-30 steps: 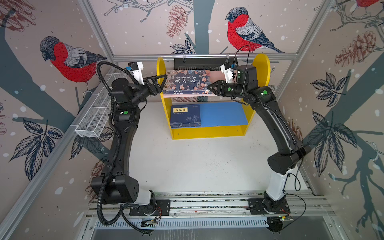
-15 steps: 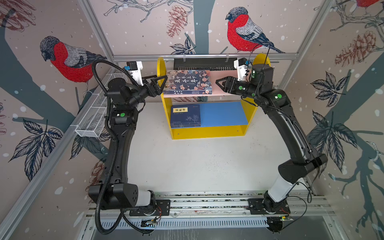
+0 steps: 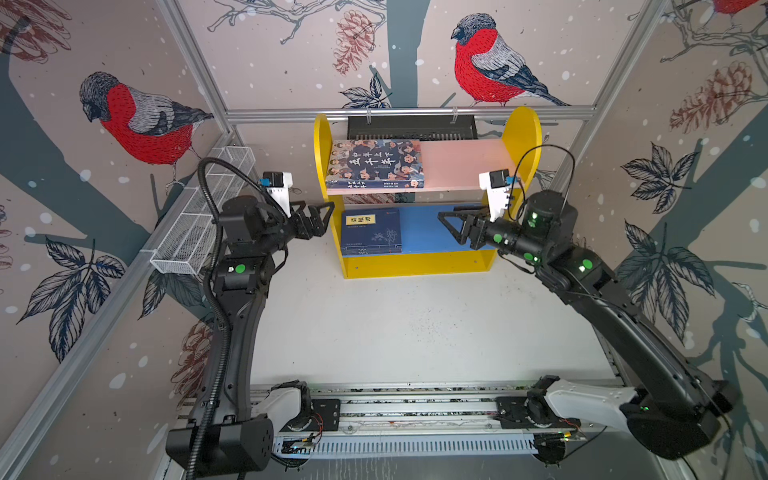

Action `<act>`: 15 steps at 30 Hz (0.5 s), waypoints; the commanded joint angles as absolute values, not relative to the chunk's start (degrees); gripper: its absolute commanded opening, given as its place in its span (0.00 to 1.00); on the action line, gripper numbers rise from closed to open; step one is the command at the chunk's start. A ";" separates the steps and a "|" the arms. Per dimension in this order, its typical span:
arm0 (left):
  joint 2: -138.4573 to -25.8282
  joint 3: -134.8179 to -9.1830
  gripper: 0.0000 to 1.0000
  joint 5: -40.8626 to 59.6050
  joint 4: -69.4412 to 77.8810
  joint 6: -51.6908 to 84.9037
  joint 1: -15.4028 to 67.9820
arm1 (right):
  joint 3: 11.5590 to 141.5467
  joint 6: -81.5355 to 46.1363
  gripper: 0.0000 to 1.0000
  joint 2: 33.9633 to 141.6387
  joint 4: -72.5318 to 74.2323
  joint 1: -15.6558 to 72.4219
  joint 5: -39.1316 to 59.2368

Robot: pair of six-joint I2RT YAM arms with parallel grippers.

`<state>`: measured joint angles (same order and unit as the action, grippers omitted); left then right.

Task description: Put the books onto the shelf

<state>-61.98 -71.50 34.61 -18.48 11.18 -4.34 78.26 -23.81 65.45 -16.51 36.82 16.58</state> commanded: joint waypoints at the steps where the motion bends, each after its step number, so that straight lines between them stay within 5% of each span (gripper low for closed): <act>1: -57.34 -64.74 0.95 36.80 -19.89 6.79 -4.39 | 70.99 -21.13 0.75 62.45 -11.09 38.36 10.86; 8: -48.10 -48.56 0.98 30.37 -14.17 7.97 -4.40 | 57.76 -19.26 0.84 62.34 -7.10 38.55 0.28; 15: -47.05 -37.79 0.98 24.66 -4.82 7.57 -4.39 | 51.24 -24.18 0.87 66.64 -8.61 28.90 -9.86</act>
